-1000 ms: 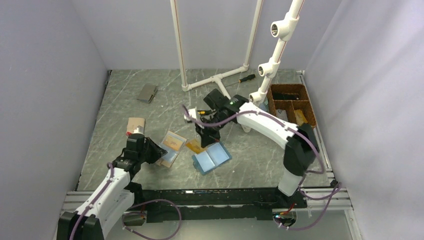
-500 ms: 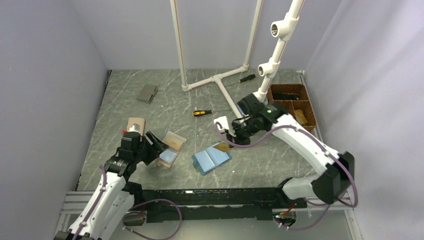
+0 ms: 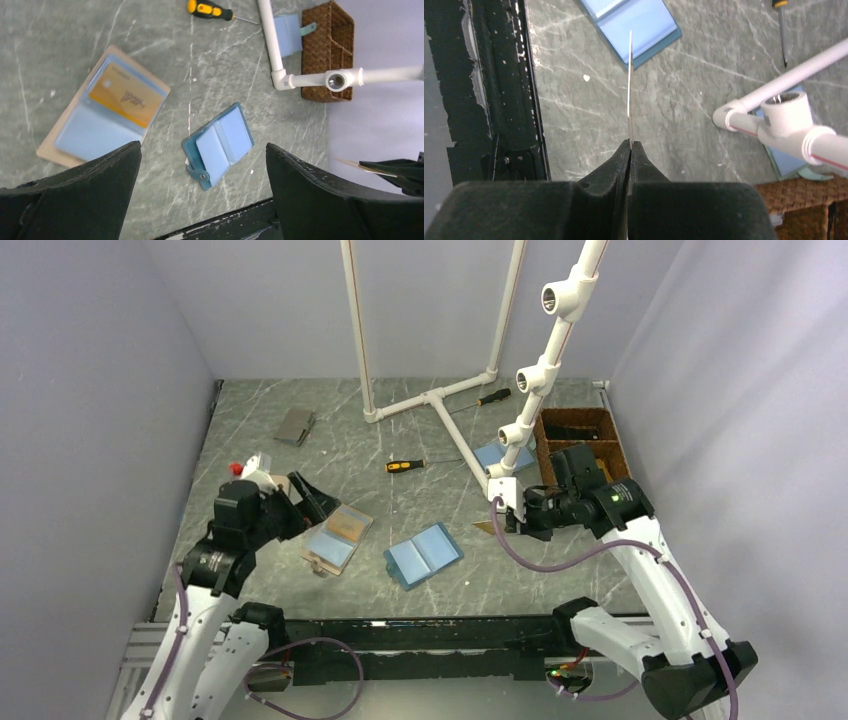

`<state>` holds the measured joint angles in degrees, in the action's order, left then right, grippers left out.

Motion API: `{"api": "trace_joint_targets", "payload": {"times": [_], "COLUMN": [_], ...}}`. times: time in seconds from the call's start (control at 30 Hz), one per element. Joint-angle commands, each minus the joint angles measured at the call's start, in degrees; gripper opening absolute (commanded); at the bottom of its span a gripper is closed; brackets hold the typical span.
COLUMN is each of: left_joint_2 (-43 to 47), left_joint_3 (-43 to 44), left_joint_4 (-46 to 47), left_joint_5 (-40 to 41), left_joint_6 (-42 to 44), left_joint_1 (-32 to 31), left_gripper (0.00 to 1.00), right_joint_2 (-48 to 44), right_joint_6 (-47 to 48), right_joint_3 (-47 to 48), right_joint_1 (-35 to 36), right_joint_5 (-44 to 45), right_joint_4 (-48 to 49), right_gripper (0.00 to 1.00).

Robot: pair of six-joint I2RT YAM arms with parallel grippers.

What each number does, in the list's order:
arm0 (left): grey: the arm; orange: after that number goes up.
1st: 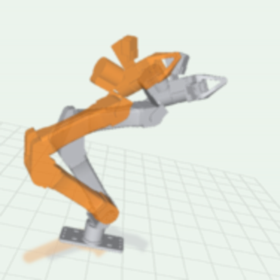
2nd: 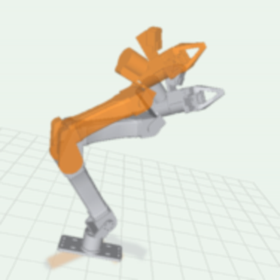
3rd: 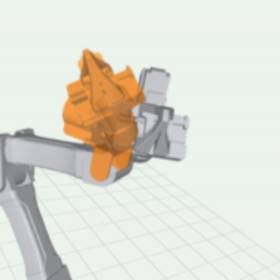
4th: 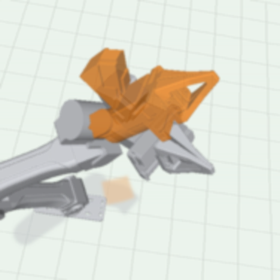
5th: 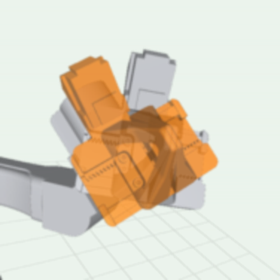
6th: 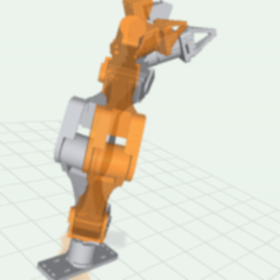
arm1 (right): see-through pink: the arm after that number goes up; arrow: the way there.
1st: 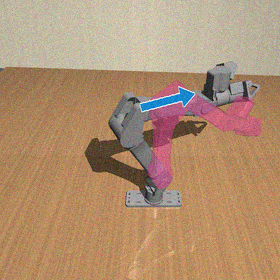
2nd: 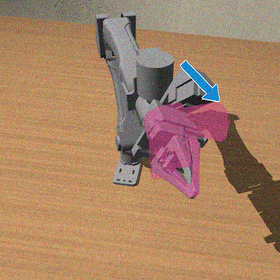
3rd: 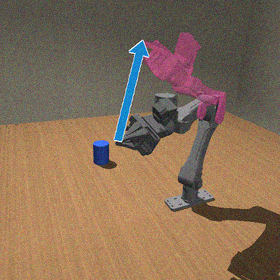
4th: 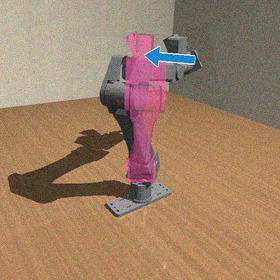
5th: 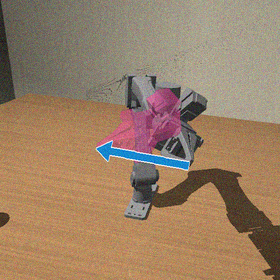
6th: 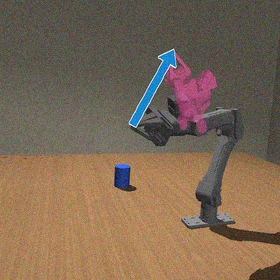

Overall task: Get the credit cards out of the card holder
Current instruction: Place the credit card in the storage box.

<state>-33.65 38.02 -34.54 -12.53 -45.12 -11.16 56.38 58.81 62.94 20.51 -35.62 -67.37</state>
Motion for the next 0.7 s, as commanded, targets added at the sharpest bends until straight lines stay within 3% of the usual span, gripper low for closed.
{"api": "trace_joint_targets", "payload": {"times": [0.0, 0.27, 0.4, 0.67], "left_joint_2": [-6.72, -17.87, -15.62, -11.53], "left_joint_3": [7.11, 14.76, 9.03, 9.17], "left_joint_4": [3.06, -2.36, 2.8, 1.15], "left_joint_5": [-6.19, -3.31, -4.61, -2.34], "left_joint_6": [11.76, 26.58, 26.56, 28.59], "left_joint_1": [0.26, 0.22, 0.25, 0.17], "left_gripper": [1.0, 0.99, 0.99, 0.99], "right_joint_2": [-3.44, -5.1, -6.52, -7.73], "right_joint_6": [0.2, -1.0, -1.66, 0.73], "right_joint_3": [-1.67, -2.21, -1.93, -0.48], "right_joint_1": [-2.58, -8.09, -10.74, -18.13], "right_joint_5": [1.54, 2.21, 4.15, 8.7], "right_joint_4": [-1.78, -3.22, -4.21, -7.21], "right_gripper": [0.0, 0.0, 0.0, 0.0]}}
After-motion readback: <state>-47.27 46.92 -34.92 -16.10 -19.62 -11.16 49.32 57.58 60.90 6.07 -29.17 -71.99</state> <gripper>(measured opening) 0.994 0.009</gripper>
